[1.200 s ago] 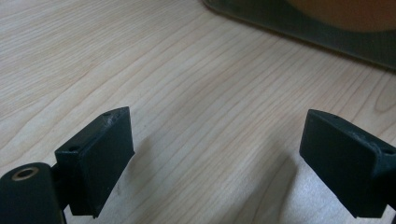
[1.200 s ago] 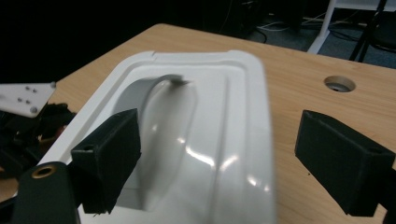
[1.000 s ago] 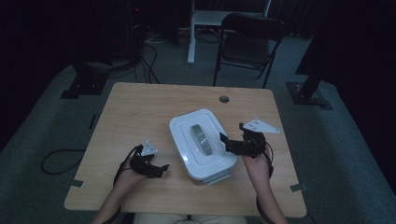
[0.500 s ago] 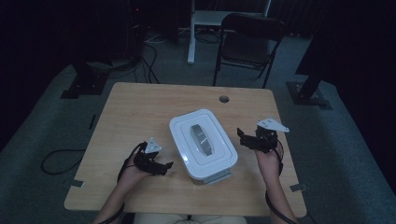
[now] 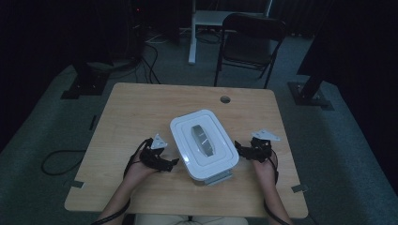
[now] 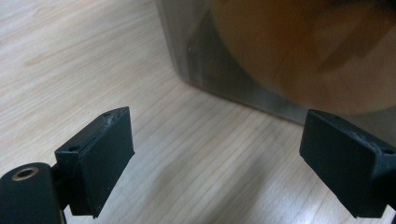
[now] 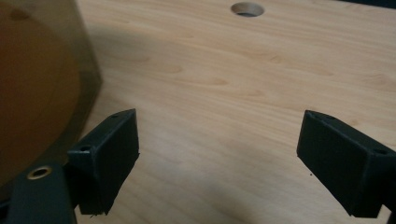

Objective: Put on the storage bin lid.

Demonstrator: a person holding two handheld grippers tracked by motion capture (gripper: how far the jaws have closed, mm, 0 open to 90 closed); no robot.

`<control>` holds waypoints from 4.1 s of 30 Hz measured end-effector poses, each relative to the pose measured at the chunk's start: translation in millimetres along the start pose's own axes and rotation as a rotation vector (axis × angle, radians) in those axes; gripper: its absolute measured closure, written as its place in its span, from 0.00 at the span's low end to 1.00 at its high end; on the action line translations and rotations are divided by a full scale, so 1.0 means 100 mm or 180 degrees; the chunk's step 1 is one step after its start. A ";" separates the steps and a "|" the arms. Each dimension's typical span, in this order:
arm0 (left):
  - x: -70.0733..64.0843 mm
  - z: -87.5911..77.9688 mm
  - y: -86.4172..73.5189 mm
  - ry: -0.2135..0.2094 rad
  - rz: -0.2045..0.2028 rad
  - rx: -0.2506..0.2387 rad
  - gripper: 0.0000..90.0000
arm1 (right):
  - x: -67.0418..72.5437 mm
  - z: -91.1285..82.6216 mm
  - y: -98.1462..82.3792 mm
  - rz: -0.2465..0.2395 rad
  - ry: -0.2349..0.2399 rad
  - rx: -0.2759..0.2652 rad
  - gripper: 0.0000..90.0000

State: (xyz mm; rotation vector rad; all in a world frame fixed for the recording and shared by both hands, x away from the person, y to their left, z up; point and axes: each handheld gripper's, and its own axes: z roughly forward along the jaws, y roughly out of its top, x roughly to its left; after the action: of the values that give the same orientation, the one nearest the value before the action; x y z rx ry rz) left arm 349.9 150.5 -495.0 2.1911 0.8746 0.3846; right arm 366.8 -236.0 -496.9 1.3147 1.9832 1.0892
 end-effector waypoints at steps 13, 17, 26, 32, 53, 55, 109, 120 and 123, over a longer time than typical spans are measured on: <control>0.01 0.08 0.15 0.0025 0.0145 0.0115 0.12 | 0.19 0.05 -0.10 -0.0228 0.0238 0.0114 0.14; 0.02 0.12 0.19 0.0052 0.0153 0.0132 0.12 | 0.22 0.04 -0.10 -0.0255 0.0278 0.0120 0.14; 0.02 0.21 0.32 0.0106 0.0244 0.0206 0.12 | 0.23 -0.03 -0.20 -0.0108 0.0471 0.0125 0.16; 0.07 0.19 0.30 0.0101 0.0174 0.0169 0.12 | 0.33 -0.09 -0.24 -0.0141 0.0406 0.0097 0.17; 0.20 -0.12 0.05 0.0069 -0.0060 -0.0020 0.12 | 0.34 -0.08 -0.19 -0.0202 0.0471 0.0098 0.14; 0.19 -0.15 0.04 0.0053 -0.0084 -0.0054 0.12 | 0.31 -0.09 -0.16 -0.0176 0.0456 0.0075 0.14; 0.38 -0.61 -0.43 0.0291 -0.0338 -0.0061 0.12 | 0.03 -0.32 -0.26 -0.0078 0.0127 -0.0058 0.14; 0.47 -0.67 -0.57 0.0454 -0.0495 0.0065 0.12 | -0.11 -0.47 -0.40 0.0074 -0.0074 -0.0085 0.14; 0.47 -0.69 -0.62 0.0525 -0.0498 0.0129 0.11 | -0.13 -0.48 -0.43 0.0070 -0.0104 -0.0069 0.14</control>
State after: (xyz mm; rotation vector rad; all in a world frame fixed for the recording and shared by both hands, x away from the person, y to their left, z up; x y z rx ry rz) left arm 319.8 250.1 -492.7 2.1323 1.1449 0.4794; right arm 313.1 -273.3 -507.0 1.3377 1.9323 1.0895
